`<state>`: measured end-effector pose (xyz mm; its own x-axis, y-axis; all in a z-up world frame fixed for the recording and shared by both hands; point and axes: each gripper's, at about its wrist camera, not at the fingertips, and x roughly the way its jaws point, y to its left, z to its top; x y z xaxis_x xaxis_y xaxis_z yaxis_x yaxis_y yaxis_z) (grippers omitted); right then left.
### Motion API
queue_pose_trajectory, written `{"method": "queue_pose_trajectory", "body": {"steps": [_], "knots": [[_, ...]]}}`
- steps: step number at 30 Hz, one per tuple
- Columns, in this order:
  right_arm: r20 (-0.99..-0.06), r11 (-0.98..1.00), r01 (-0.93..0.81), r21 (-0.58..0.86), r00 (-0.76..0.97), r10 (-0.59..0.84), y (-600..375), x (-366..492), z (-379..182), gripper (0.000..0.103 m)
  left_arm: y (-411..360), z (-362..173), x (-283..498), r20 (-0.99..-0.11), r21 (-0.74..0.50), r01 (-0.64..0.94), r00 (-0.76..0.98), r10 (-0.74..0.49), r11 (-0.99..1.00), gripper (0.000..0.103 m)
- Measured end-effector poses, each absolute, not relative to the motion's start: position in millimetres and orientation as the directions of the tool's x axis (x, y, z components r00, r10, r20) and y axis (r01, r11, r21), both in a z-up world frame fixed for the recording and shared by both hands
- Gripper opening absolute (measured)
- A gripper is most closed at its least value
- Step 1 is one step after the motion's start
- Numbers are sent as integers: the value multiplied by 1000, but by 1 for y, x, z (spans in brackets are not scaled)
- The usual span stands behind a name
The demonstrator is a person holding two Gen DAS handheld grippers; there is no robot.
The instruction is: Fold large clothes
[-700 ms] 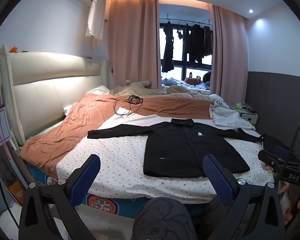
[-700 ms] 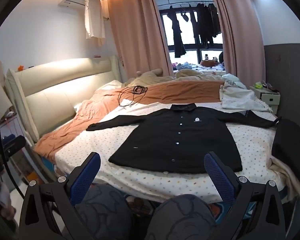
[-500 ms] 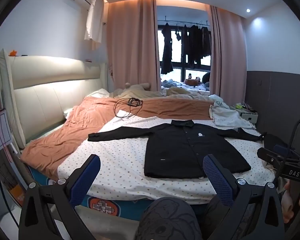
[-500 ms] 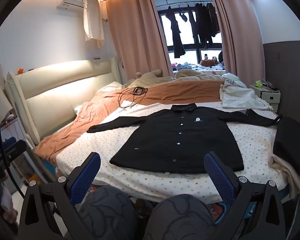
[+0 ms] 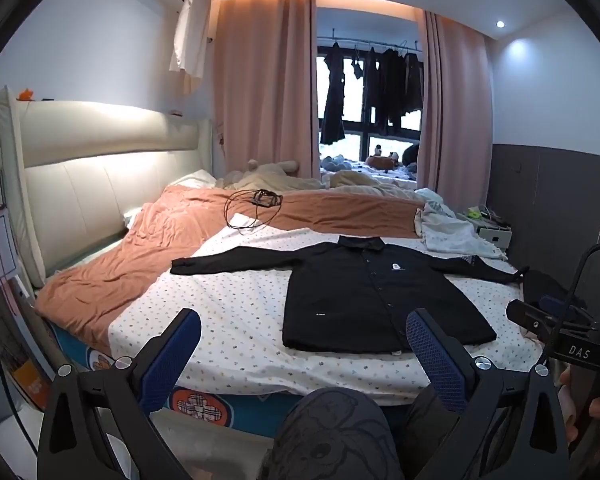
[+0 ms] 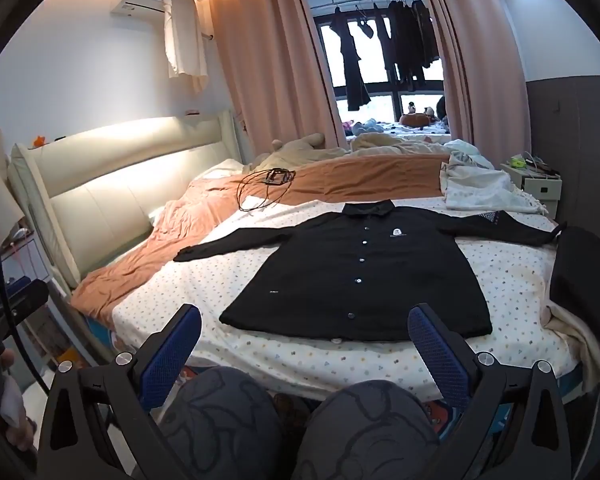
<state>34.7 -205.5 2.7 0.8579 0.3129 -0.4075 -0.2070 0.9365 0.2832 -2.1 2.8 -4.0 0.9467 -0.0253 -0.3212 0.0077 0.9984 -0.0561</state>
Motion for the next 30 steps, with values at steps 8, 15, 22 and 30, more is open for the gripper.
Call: {"method": "queue_pose_trajectory", "body": {"steps": [8,15,22,30], "knots": [[-406,938,-210,275,859,311,-204,32,1,103,3,-2,-6,-321,-60,7,947,-26,998,102],[-409,937,-205,283,858,311,-204,33,3,103,5,-2,-9,-319,-44,4,947,-18,999,102],[-418,939,-195,284,856,304,-201,32,1,103,7,-3,-14,-318,-65,3,948,-23,998,102],[-422,944,-196,264,857,296,-196,26,2,103,11,-2,-19,-307,-68,13,951,-34,998,102]]}}
